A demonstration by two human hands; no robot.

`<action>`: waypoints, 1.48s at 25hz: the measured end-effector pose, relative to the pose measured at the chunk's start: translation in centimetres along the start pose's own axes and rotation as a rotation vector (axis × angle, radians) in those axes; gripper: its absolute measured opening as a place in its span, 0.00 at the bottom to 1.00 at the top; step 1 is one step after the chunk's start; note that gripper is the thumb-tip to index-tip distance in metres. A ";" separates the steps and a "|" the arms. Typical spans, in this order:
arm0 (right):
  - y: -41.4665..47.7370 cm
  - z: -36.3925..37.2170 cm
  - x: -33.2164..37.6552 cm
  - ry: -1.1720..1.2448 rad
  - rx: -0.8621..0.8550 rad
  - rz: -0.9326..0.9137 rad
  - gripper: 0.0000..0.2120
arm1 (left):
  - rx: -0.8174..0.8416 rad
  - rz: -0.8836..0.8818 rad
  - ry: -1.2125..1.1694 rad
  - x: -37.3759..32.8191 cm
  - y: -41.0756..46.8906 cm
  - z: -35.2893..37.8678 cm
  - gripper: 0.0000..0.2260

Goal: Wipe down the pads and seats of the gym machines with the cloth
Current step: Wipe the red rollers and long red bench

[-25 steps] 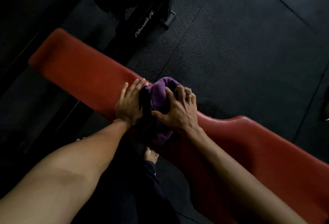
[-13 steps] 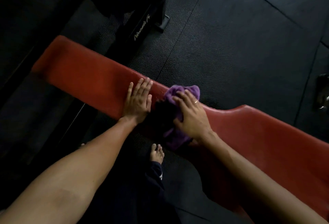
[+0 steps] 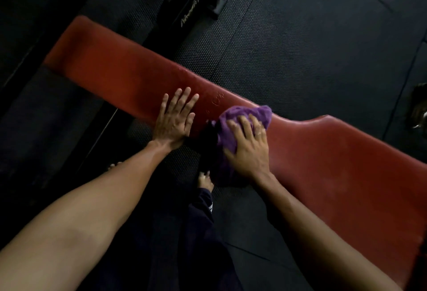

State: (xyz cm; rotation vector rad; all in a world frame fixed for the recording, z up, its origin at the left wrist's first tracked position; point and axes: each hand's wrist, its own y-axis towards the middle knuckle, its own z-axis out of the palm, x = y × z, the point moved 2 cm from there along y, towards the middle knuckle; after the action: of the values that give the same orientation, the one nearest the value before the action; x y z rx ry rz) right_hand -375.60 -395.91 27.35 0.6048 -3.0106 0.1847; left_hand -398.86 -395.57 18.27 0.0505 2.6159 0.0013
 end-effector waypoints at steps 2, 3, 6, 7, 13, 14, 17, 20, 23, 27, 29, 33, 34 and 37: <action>2.6 0.6 2.9 0.002 -0.017 0.204 0.32 | -0.009 -0.006 0.019 0.0 -0.9 0.2 0.24; 3.3 0.9 4.8 0.019 -0.012 0.220 0.33 | -0.013 0.000 0.032 0.2 -1.2 0.3 0.24; 0.7 1.7 6.2 0.023 0.034 -0.052 0.35 | -0.004 0.026 0.047 0.4 -1.7 0.3 0.25; -1.1 1.4 4.8 0.013 0.022 -0.145 0.37 | -0.007 0.020 0.042 0.3 -1.6 0.2 0.24; -8.1 0.9 -1.9 -0.099 -0.110 -0.202 0.32 | -0.039 0.018 0.030 0.5 -1.8 0.2 0.24; -7.1 1.5 -0.8 -0.095 -0.111 -0.164 0.30 | -0.035 0.038 0.026 0.5 -1.7 0.2 0.24; -1.3 4.0 6.2 -0.026 -0.082 -0.127 0.29 | -0.031 0.068 0.027 1.4 -1.8 0.1 0.23; 2.6 5.1 10.4 0.005 -0.084 -0.143 0.29 | -0.058 -0.021 0.038 3.9 -1.6 -1.0 0.23; 0.6 3.8 7.2 0.019 -0.097 -0.264 0.30 | -0.045 0.026 0.049 5.7 -1.5 -1.8 0.23; -2.5 3.5 5.2 0.004 -0.059 -0.241 0.34 | -0.120 -0.168 -0.007 7.3 -0.5 -2.2 0.23; -0.3 4.5 7.6 0.012 -0.024 -0.211 0.34 | -0.134 -0.187 -0.011 8.1 0.2 -2.4 0.23; 8.7 5.8 11.4 0.042 0.066 -0.308 0.33 | -0.154 -0.095 0.050 9.3 0.7 -1.6 0.22; 10.8 5.6 11.0 0.042 0.080 -0.310 0.32 | -0.169 -0.090 0.070 9.3 0.8 -1.5 0.22; 12.9 3.8 7.6 -0.002 0.068 -0.252 0.31 | -0.155 -0.122 0.028 9.5 0.7 -1.6 0.23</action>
State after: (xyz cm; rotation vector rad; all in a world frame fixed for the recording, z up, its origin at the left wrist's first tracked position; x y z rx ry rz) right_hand -387.78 -387.47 22.87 0.9824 -2.9034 0.2725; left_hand -407.83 -394.47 14.93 -0.1653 2.6340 0.1631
